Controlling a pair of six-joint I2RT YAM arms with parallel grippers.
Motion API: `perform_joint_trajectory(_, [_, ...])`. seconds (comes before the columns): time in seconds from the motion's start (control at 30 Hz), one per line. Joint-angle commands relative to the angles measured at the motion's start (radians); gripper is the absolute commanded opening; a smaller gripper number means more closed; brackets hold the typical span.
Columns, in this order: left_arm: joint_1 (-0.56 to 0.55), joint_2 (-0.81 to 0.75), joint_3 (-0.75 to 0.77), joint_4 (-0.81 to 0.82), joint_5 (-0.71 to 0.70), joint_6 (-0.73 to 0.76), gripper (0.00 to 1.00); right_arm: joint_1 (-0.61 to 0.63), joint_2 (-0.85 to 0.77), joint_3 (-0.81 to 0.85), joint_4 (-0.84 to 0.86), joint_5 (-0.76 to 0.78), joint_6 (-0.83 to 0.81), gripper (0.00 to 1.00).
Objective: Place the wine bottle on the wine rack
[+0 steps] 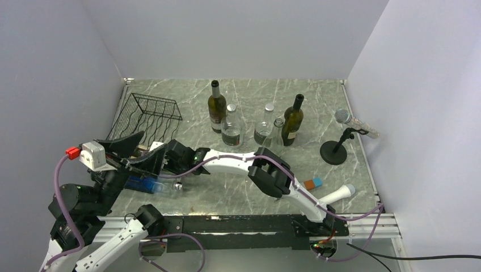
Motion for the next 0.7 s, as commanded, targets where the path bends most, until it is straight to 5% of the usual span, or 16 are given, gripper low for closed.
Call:
perform_joint_trajectory(0.0, [-0.003,-0.009,0.016,0.011,-0.019,-0.014,0.99,0.051,-0.027,0.036,0.201,-0.012,-0.108,0.13])
perform_joint_trajectory(0.27, [-0.003,-0.011,0.003,0.023,-0.026,-0.017,0.99,0.055,0.024,0.130,0.153,0.035,-0.108,0.39])
perform_joint_trajectory(0.5, [-0.003,0.002,0.003,0.027,-0.024,-0.012,0.99,0.060,-0.011,0.061,0.201,0.074,-0.087,0.74])
perform_joint_trajectory(0.67, [-0.003,-0.001,-0.002,0.032,-0.023,-0.012,0.99,0.060,-0.067,-0.011,0.215,0.099,-0.080,0.78])
